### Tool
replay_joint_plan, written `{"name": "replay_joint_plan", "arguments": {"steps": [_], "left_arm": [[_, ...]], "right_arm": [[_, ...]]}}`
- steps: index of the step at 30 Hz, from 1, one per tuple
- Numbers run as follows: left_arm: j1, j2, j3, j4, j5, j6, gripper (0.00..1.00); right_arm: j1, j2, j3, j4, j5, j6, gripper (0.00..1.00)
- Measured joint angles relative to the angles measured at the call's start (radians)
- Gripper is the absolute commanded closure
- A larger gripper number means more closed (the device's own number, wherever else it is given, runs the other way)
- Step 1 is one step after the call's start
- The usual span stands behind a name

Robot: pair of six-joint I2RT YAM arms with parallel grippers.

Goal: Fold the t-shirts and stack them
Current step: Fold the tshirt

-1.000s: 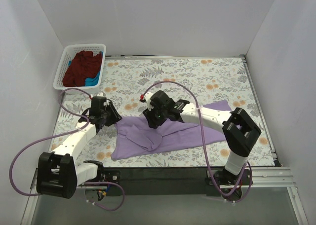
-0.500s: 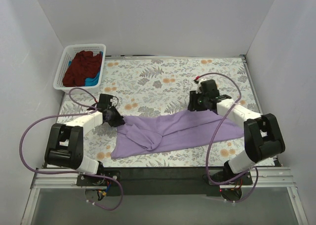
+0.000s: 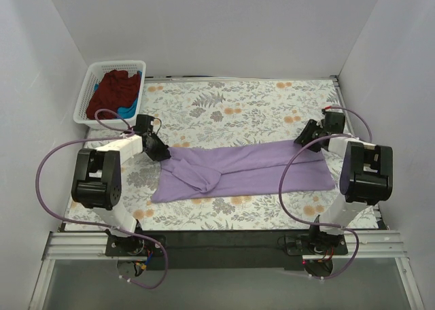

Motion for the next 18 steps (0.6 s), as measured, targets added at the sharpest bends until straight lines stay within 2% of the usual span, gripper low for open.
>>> {"name": "replay_joint_plan", "arguments": {"steps": [5,7,10,15,18], "left_arm": [[0.036,0.091,0.108,0.000,0.003,0.019,0.84],[0.040,0.120,0.144,0.001,0.003,0.034,0.78],[0.040,0.127,0.161,0.002,-0.001,0.059,0.62],[0.041,0.086,0.158,-0.006,-0.034,0.099,0.48],[0.041,-0.028,0.128,-0.014,-0.069,0.125,0.46]], "right_arm": [[-0.070,0.072,0.056,0.050,-0.063,0.051,0.49],[-0.086,0.092,0.080,0.051,-0.078,0.059,0.49],[-0.101,0.103,0.099,0.048,-0.084,0.049,0.48],[-0.084,0.068,0.100,0.013,-0.090,0.011,0.47],[0.014,-0.013,0.109,-0.027,-0.083,-0.028,0.48]]}}
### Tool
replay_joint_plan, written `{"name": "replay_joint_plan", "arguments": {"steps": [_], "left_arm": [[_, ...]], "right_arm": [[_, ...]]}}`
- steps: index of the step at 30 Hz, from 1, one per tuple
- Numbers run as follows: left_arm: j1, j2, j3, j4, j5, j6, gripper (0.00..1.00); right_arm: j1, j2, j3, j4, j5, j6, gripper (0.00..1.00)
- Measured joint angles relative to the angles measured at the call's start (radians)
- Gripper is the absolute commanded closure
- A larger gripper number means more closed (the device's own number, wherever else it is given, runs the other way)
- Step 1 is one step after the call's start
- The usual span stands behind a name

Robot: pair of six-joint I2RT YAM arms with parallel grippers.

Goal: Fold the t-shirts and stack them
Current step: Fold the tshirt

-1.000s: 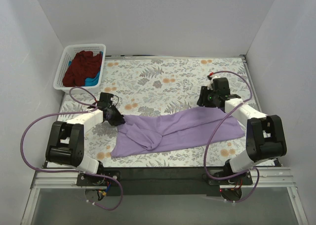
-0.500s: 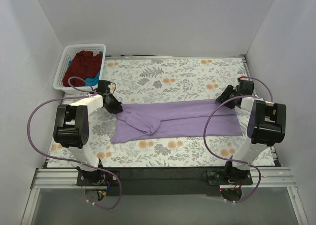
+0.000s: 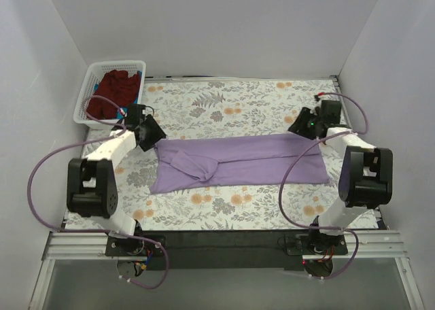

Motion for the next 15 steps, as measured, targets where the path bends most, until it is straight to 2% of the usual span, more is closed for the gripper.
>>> {"name": "replay_joint_plan", "arguments": {"steps": [5,8,11,15], "left_arm": [[-0.005,-0.306,-0.099,-0.003,-0.050,0.024,0.43],[-0.009,-0.462,-0.176,0.002,-0.080,0.031,0.43],[-0.013,-0.577,-0.278,0.000,-0.113,0.030,0.43],[-0.014,-0.695,-0.409,-0.032,-0.167,0.029,0.43]], "right_arm": [[0.338,-0.113,0.060,-0.029,0.023,-0.063,0.51],[0.554,-0.117,0.107,-0.029,0.026,-0.091,0.52],[0.745,-0.086,0.166,-0.032,0.044,-0.131,0.52],[0.945,0.043,0.283,-0.030,0.087,-0.185,0.52]]}}
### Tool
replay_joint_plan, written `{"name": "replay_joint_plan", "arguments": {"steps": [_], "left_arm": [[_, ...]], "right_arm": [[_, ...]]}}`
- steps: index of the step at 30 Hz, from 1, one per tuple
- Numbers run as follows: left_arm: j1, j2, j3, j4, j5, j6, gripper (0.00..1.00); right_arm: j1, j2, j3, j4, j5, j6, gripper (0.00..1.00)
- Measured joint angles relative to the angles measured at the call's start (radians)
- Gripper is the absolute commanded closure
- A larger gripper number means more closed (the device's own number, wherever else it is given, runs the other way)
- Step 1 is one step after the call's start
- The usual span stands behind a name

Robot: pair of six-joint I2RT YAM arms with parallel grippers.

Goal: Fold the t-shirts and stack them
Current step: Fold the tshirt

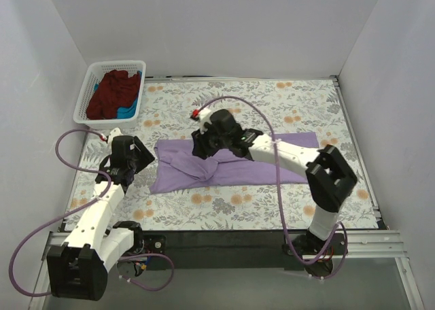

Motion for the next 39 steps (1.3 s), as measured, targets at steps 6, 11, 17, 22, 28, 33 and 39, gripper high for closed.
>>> {"name": "replay_joint_plan", "arguments": {"steps": [6,11,17,22,28,33,39], "left_arm": [[0.000,-0.045,-0.031,-0.003,-0.081,-0.019,0.45],[0.000,0.027,-0.030,0.001,-0.099,-0.027,0.46],[0.000,0.052,-0.029,-0.005,-0.099,-0.031,0.47],[0.000,0.052,-0.029,-0.005,-0.099,-0.031,0.47],[0.000,0.053,-0.029,-0.005,-0.098,-0.030,0.48],[0.000,0.053,-0.029,-0.005,-0.098,-0.030,0.48],[0.000,0.059,-0.029,-0.005,-0.097,-0.030,0.48]], "right_arm": [[0.158,0.224,0.142,-0.014,0.070,-0.067,0.53],[0.204,0.345,0.236,-0.031,0.129,-0.111,0.55],[0.218,0.408,0.290,-0.037,0.191,-0.132,0.55],[0.217,0.433,0.309,-0.042,0.215,-0.136,0.57],[0.217,0.452,0.315,-0.054,0.217,-0.136,0.59],[0.218,0.459,0.317,-0.054,0.216,-0.136,0.58],[0.223,0.460,0.317,-0.054,0.226,-0.138,0.62]]}}
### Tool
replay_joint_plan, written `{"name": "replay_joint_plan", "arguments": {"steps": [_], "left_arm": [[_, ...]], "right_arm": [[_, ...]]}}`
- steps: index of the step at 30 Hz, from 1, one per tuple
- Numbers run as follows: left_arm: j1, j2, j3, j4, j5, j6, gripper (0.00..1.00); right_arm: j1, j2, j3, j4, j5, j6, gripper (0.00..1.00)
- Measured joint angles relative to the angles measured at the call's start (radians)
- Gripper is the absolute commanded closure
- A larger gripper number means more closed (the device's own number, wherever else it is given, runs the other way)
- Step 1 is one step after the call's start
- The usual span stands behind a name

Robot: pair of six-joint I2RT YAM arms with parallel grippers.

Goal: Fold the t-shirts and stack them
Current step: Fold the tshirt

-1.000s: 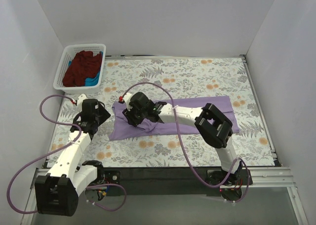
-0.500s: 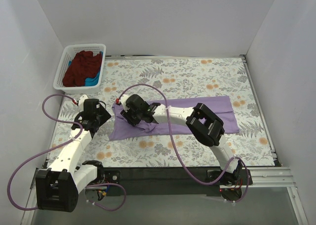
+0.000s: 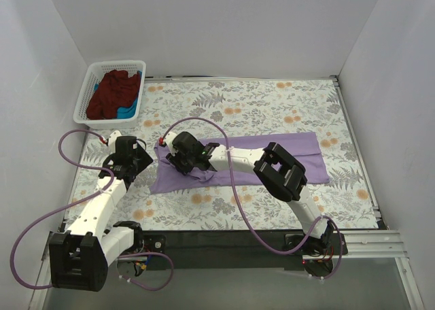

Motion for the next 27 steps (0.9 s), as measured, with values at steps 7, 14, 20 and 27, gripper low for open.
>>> {"name": "replay_joint_plan", "arguments": {"steps": [7,14,20,27], "left_arm": [[0.000,0.003,0.000,0.000,0.000,0.000,0.48],[0.000,0.017,0.000,0.000,0.004,0.001,0.49],[0.000,0.024,0.000,0.000,0.010,0.003,0.49],[0.000,0.031,0.000,0.001,0.017,0.006,0.49]], "right_arm": [[0.000,0.000,0.001,-0.001,0.021,-0.016,0.78],[0.000,-0.006,0.001,-0.006,0.025,-0.029,0.82],[0.001,-0.029,0.001,-0.021,0.024,-0.029,0.86],[0.001,-0.067,0.001,-0.023,0.014,-0.031,0.99]]}}
